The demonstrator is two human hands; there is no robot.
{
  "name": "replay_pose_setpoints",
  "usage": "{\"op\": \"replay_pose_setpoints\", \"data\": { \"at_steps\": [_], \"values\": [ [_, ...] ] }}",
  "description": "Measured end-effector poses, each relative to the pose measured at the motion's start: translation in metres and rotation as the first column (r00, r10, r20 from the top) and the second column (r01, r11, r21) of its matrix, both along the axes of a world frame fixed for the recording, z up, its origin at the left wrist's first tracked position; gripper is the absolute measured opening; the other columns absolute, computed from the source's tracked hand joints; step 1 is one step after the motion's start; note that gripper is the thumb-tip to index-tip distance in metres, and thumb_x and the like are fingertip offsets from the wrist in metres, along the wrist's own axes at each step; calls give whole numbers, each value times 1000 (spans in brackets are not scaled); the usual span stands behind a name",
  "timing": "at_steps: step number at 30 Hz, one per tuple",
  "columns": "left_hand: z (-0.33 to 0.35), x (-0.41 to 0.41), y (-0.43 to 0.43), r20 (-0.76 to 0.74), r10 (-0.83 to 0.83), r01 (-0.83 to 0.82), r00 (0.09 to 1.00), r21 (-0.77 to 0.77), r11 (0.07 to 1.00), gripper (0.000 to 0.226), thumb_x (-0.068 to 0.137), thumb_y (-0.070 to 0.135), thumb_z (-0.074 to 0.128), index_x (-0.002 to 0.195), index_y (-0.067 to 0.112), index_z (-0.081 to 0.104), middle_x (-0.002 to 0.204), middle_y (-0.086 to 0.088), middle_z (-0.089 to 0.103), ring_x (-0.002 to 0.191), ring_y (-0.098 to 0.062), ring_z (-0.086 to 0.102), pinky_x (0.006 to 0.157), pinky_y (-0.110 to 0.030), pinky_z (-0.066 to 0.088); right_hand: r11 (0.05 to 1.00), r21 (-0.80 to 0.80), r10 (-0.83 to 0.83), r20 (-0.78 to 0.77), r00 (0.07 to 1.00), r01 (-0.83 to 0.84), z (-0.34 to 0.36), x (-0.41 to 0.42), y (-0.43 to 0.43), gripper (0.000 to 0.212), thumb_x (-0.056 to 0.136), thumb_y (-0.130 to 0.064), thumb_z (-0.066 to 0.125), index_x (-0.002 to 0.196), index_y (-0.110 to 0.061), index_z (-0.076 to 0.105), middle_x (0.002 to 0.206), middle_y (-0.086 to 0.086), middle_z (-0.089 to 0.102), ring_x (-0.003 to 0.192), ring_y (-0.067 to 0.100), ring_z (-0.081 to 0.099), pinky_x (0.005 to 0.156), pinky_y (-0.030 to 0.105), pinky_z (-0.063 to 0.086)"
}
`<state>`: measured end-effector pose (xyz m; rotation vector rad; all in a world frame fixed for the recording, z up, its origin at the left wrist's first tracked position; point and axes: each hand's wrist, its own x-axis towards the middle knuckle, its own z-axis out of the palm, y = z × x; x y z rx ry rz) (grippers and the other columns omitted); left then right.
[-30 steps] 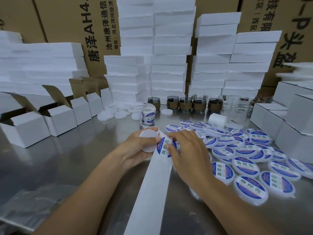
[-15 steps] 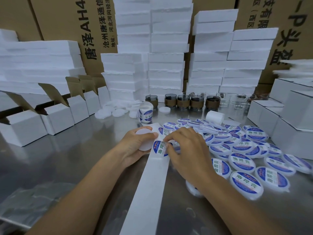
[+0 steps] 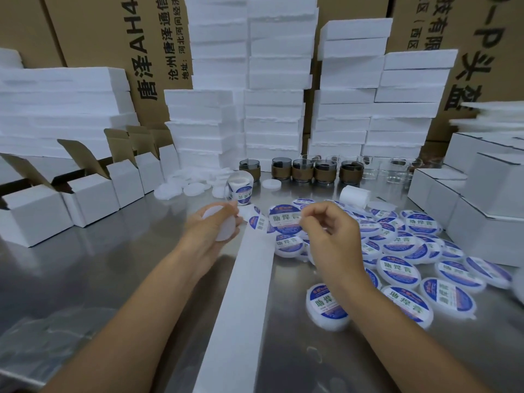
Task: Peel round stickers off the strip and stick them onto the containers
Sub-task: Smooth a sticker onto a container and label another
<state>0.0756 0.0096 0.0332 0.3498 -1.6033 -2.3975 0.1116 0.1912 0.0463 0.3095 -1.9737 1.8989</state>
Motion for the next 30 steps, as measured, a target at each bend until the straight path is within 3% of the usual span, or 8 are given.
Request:
{"op": "replay_pose_setpoints", "data": {
  "at_steps": [3,5,9,13,30],
  "values": [
    [9,3,-7,-99,-33,54,995,214,975,25,80,27,66,96,10,60,85,-7,72,75,-18,70,62,-30,57,983,-133,143,100,985,-129,5,-1,2,20,84,-3,59,71,-19,63,61,-12,64,61,0,59,61,11,45],
    [13,5,-6,-154,-122,163,981,293,942,34,81,39,60,100,10,59,86,-8,75,78,-20,72,63,-31,59,962,-188,227,155,962,-197,7,0,2,20,84,-9,62,70,-22,67,63,-10,66,63,4,60,66,17,47],
    [14,10,7,-144,-308,337,940,257,906,56,87,59,41,107,10,61,99,-14,73,89,-27,71,75,-39,58,925,-221,345,155,926,-308,9,4,-2,13,81,-11,66,73,-20,69,61,-5,68,58,4,62,57,13,47],
    [12,15,18,-97,-418,429,903,197,881,65,90,61,27,104,7,60,88,-12,74,77,-22,72,62,-32,60,917,-191,383,178,907,-350,4,8,-10,8,75,-9,73,73,-16,69,65,-1,72,57,5,64,53,11,47],
    [4,11,27,-87,-447,451,890,41,891,66,90,59,24,98,8,64,84,-12,72,76,-21,71,64,-31,59,954,-158,290,253,923,-256,-1,4,-15,9,75,-12,74,70,-17,69,58,-4,69,42,2,54,44,11,42]
  ]
}}
